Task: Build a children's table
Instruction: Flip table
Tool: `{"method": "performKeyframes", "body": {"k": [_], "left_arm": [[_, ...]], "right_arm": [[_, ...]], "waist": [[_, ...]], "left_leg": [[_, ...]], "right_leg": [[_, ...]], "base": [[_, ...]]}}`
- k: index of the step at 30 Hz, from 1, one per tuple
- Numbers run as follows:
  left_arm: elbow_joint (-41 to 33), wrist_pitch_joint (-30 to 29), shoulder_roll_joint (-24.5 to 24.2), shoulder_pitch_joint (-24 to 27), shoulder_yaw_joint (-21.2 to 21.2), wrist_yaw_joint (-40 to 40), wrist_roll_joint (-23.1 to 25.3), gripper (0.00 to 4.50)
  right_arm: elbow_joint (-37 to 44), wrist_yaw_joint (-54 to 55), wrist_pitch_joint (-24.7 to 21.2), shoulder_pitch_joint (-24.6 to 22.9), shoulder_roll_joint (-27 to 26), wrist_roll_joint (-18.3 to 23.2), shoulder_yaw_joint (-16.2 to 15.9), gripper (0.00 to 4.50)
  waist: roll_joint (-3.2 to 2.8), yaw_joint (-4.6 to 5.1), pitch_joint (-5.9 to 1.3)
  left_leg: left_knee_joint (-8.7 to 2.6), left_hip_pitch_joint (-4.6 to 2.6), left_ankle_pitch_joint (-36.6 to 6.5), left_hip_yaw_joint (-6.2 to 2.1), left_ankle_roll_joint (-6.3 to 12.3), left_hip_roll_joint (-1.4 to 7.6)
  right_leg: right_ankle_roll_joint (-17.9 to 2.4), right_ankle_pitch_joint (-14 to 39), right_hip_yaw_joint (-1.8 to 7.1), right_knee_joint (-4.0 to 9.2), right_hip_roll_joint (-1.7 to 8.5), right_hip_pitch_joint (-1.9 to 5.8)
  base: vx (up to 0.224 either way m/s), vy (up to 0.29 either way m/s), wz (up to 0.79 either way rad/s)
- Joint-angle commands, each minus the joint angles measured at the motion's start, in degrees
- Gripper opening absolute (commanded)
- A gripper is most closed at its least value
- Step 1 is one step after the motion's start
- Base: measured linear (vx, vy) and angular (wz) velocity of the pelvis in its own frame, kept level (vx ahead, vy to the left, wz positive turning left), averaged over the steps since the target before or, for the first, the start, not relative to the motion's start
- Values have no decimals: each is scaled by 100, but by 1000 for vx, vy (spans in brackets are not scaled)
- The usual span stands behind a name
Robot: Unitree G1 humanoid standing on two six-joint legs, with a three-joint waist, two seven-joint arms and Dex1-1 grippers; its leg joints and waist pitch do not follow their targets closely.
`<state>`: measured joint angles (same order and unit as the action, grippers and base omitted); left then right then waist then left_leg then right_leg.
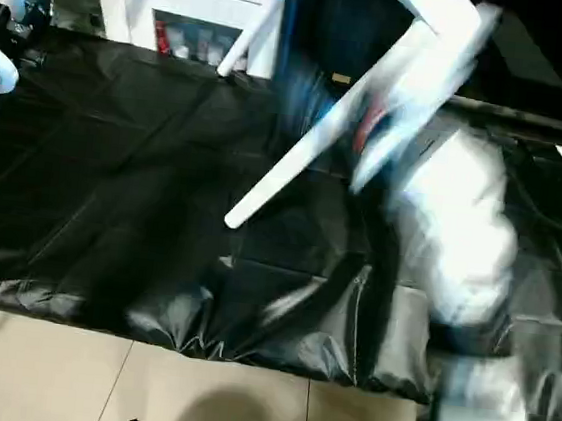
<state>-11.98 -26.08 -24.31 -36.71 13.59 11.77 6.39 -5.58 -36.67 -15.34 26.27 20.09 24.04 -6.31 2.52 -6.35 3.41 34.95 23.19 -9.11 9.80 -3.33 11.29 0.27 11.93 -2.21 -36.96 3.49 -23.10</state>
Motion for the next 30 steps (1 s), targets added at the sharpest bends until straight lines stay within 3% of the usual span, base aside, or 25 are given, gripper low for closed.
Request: {"method": "performKeyframes", "body": {"k": [1,3,7,11,15,16,17,18,19,21,23,25,27,30], "left_arm": [[39,38,15,-78,-28,-7,-76,195],[64,64,-7,-81,-48,-2,-77,193],[112,120,-37,-88,-89,1,-80,193],[129,134,-50,-84,-111,-2,-89,193],[119,127,-57,-76,-120,-4,-87,192],[112,127,-60,-66,-123,-5,-90,191],[98,128,-71,-41,-125,-4,-90,191],[98,128,-71,-41,-125,-4,-90,191],[85,126,-80,-25,-127,-1,-87,191],[66,116,-104,1,-123,4,-87,191],[10,91,-108,68,-126,2,-91,190],[-20,76,-100,111,-129,-3,-90,190],[-40,68,-95,147,-125,-8,-93,189],[-62,67,-87,209,-127,-14,-100,187]], "right_arm": [[178,138,-292,26,87,-50,-33,450],[92,461,-554,-96,43,-168,-49,450],[-314,1228,-755,7,-283,-427,216,450],[-1111,1665,62,446,-660,-568,498,450],[-1748,1772,311,905,-922,-324,692,450],[-1931,1731,356,1036,-1009,-259,761,450],[-2480,1515,549,1390,-1211,-40,1015,450],[-2480,1515,549,1390,-1211,-40,1015,450],[-2770,1476,723,1558,-1260,-56,1084,422],[-3289,1332,1029,1818,-1322,-78,1188,414],[-3819,961,1319,1999,-1302,-159,1166,397],[-3959,826,1421,2040,-1293,-182,1152,376],[-4019,699,1483,2069,-1306,-155,1173,365],[-4190,382,1624,2158,-1353,-30,1302,335]], "waist": [[-123,22,-430],[-96,30,-402],[-118,55,-391],[-120,81,-397],[-126,98,-403],[-100,102,-401],[-110,104,-413],[-115,122,-411],[-96,105,-402],[-112,106,-411],[-68,112,-414],[-90,100,-413],[-61,100,-417],[-73,94,-407]], "left_leg": [[-429,-174,-1304,-72,-311,142],[-433,-181,-1385,-56,-310,138],[-453,-202,-1613,-68,-460,134],[-451,-217,-1804,-73,-541,145],[-444,-223,-1762,-61,-508,143],[-447,-209,-1719,-60,-483,143],[-449,-197,-1643,-63,-461,146],[-442,-196,-1693,-61,-449,142],[-446,-216,-1695,-50,-435,153],[-439,-206,-1618,-44,-440,158],[-443,-183,-1548,-40,-409,158],[-436,-176,-1437,-36,-370,163],[-430,-177,-1346,-26,-320,162],[-435,-185,-1413,-25,-293,165]], "right_leg": [[-880,650,200,447,339,217],[-862,803,206,474,336,200],[-792,1198,208,505,342,164],[-803,1218,202,494,354,135],[-814,1045,202,468,343,138],[-812,976,203,467,336,154],[-853,878,205,441,352,165],[-890,895,207,439,356,153],[-893,918,200,465,344,141],[-981,821,199,436,359,149],[-1009,733,196,426,359,184],[-1040,626,200,416,369,192],[-1073,528,199,413,363,199],[-1082,699,200,426,366,192]], "base": [[0,0,0],[0,0,0],[0,0,0],[0,0,0],[0,0,0],[0,0,0],[0,0,0],[0,0,0],[0,0,0],[0,0,0],[0,0,0],[0,0,0],[0,0,0],[0,0,0]]}}
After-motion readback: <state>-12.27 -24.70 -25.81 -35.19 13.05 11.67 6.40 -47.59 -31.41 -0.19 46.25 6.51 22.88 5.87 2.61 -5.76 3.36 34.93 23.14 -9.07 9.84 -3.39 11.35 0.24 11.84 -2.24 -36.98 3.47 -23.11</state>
